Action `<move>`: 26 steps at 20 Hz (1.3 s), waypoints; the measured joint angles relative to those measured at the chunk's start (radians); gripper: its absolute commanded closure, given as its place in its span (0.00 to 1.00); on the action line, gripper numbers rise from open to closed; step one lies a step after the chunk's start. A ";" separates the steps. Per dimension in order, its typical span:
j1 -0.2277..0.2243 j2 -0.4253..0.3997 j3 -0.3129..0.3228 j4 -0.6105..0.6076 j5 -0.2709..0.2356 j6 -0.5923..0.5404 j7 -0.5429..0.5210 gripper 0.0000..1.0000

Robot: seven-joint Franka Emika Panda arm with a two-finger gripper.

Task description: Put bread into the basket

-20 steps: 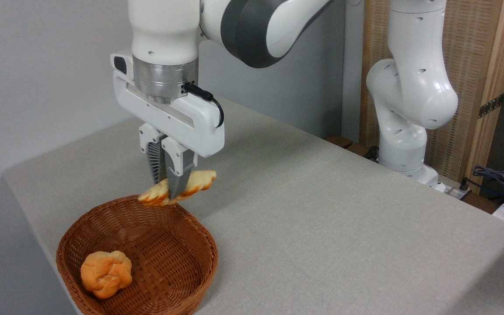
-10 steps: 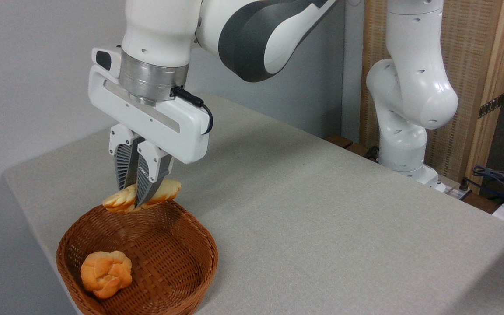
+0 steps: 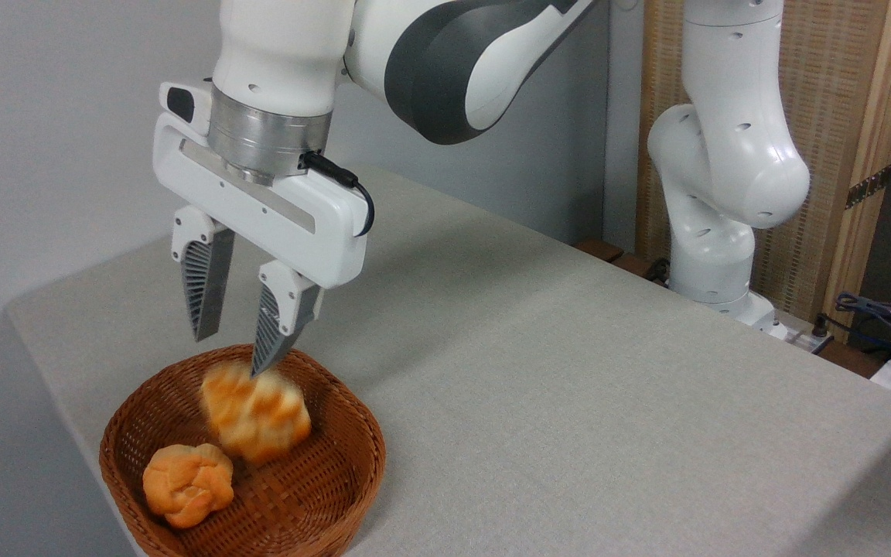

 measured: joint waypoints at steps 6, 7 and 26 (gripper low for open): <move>0.000 0.000 0.000 0.001 0.001 0.000 0.000 0.00; 0.000 0.000 0.000 0.001 0.013 -0.003 0.000 0.00; 0.000 -0.048 0.003 0.007 0.207 -0.358 0.302 0.00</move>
